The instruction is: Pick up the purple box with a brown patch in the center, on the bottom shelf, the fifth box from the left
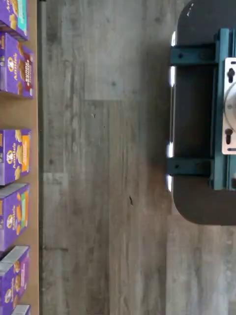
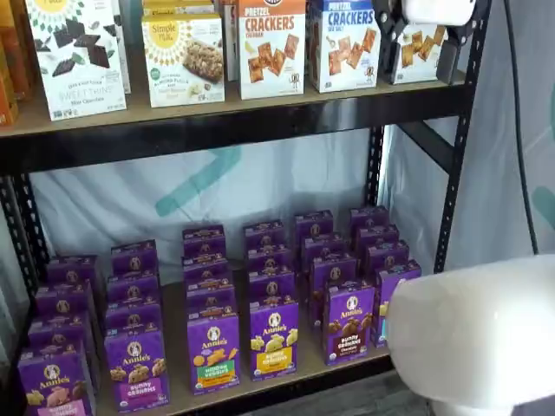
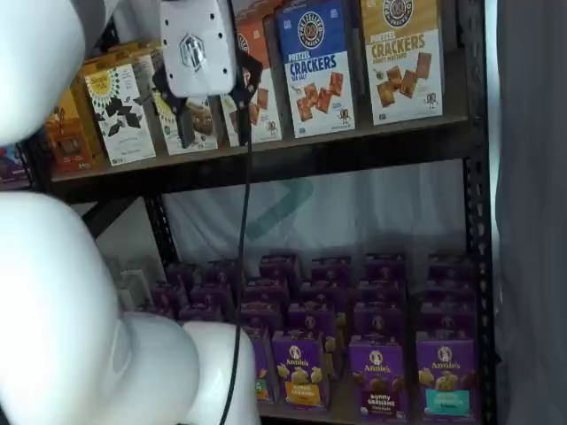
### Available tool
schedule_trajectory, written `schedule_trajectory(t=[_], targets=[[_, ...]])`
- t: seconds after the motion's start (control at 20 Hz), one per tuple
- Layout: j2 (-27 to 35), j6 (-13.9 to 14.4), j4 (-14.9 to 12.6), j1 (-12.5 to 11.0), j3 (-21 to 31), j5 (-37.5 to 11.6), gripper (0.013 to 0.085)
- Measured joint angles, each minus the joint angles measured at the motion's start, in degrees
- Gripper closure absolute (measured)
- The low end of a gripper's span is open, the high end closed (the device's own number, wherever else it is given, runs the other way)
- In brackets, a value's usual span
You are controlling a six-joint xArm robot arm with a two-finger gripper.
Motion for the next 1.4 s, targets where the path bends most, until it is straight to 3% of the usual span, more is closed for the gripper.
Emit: schedule_trajectory(t=[0.35, 0.75, 1.0, 1.25, 1.4], targets=[[-1.66, 1.32, -4.59, 3.18, 4.50, -4.32, 0.0130], [-2.46, 0.08, -6.32, 2.36, 10.58, -9.33, 0.0130], [-2.02, 0.10, -6.37, 2.35, 14.63, -12.28, 0.0130], [-2.60, -0.81, -4.20, 1.17, 21.06, -19.66, 0.0130], [-1.48, -0.51, -4.87, 1.60, 23.70, -22.57, 0.0130]])
